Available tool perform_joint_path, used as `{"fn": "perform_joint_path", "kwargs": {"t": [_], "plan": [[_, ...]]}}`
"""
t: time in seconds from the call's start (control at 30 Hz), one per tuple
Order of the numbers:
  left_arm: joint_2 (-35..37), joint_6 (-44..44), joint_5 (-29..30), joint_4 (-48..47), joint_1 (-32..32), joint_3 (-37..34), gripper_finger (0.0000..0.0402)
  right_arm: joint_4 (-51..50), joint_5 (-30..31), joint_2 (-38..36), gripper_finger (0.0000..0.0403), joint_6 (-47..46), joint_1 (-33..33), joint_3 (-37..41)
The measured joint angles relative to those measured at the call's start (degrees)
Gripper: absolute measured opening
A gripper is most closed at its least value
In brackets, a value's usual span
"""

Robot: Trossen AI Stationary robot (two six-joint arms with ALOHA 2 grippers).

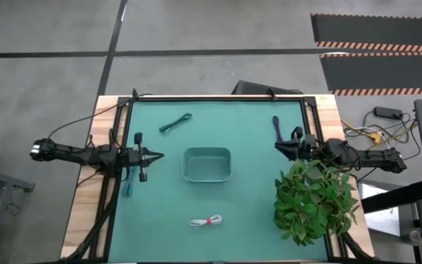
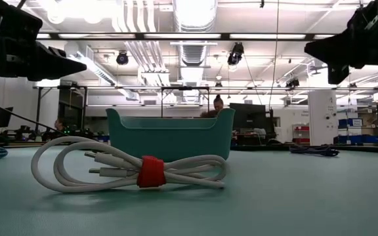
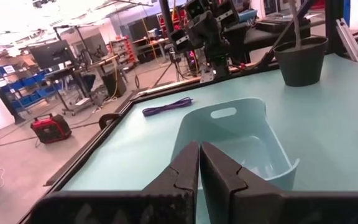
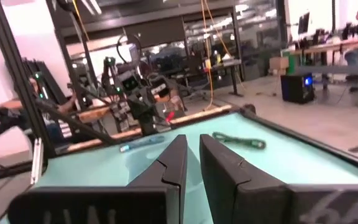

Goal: Pick and place USB-C Cables
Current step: Put the pink charger cable into the green bin

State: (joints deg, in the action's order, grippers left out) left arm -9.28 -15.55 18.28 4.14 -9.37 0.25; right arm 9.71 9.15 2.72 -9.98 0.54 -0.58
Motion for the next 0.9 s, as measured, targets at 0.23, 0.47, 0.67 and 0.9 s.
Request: {"fn": "perform_joint_path", "kwargs": {"t": [0.23, 0.47, 0.67, 0.9], "plan": [[-0.1, 0.0, 0.0, 0.9, 0.0, 0.0, 0.0001, 7.9, 0.0, 1.0, 0.0034, -0.5, 0.0, 0.0], [-0.1, 0.1, 0.0, 13.8, 0.0, 0.0, 0.0001, 16.0, 3.5, 6.0, 0.0034, -0.5, 0.0, 0.0], [-0.1, 0.1, 0.0, 29.3, 0.0, 0.0, 0.0001, 19.3, 5.8, 12.3, 0.0034, -0.4, 0.0, -0.6], [-0.1, -0.8, 0.0, 43.1, 0.0, 0.0, 0.0001, 19.4, 11.6, 21.2, 0.0034, 0.8, 0.0, -6.3]]}}
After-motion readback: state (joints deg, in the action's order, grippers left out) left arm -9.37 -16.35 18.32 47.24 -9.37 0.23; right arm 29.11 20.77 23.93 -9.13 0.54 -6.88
